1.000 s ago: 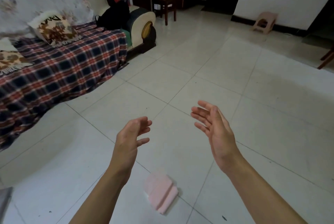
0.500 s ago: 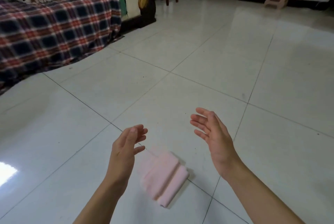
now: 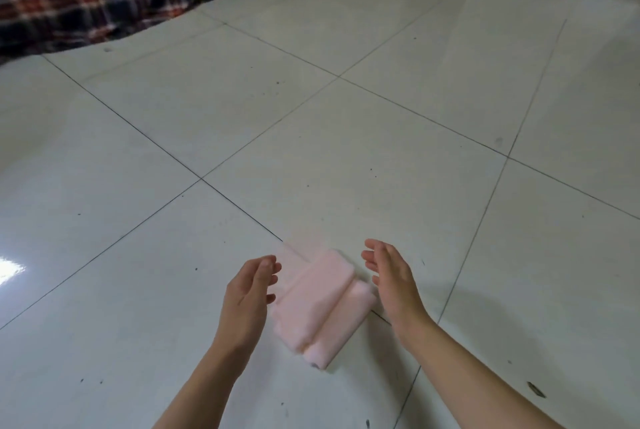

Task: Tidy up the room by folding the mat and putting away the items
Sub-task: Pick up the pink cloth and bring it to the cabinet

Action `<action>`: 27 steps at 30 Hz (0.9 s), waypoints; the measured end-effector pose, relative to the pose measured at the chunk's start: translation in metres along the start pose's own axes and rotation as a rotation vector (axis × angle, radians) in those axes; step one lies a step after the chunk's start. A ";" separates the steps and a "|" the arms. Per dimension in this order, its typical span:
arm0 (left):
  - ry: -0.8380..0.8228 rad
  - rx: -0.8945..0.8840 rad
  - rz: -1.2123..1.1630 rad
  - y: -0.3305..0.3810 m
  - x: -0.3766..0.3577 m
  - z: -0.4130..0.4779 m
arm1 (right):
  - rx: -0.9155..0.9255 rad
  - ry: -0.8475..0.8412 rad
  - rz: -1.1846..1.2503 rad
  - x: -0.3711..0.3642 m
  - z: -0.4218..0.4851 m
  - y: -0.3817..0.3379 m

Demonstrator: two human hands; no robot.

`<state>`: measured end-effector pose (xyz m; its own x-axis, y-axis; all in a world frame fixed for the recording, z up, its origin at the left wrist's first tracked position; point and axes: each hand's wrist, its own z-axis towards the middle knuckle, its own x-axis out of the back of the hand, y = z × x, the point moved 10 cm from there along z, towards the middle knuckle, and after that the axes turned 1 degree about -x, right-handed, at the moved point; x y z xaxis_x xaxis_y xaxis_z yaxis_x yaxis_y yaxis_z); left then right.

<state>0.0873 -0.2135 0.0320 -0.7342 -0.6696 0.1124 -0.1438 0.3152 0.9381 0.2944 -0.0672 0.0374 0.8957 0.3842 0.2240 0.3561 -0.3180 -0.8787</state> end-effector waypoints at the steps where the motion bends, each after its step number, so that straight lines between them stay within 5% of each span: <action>1: 0.003 0.008 0.011 -0.005 0.000 0.005 | -0.030 0.007 -0.024 -0.002 0.002 0.009; 8: -0.026 0.029 0.200 -0.031 -0.013 0.031 | -0.134 0.094 -0.185 0.003 0.014 0.051; 16: -0.057 0.008 0.889 -0.056 -0.018 0.075 | -0.330 0.180 -0.263 0.003 0.017 0.094; 22: -0.123 -0.008 1.038 -0.054 -0.048 0.062 | -0.449 0.217 -0.108 -0.010 0.013 0.109; 27: -0.166 0.051 0.923 -0.067 -0.067 0.046 | -0.480 0.193 -0.107 -0.018 0.010 0.115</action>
<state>0.1157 -0.1585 -0.0533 -0.6570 -0.0369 0.7529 0.5164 0.7056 0.4852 0.3172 -0.1022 -0.0721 0.8642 0.2845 0.4150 0.4898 -0.6644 -0.5645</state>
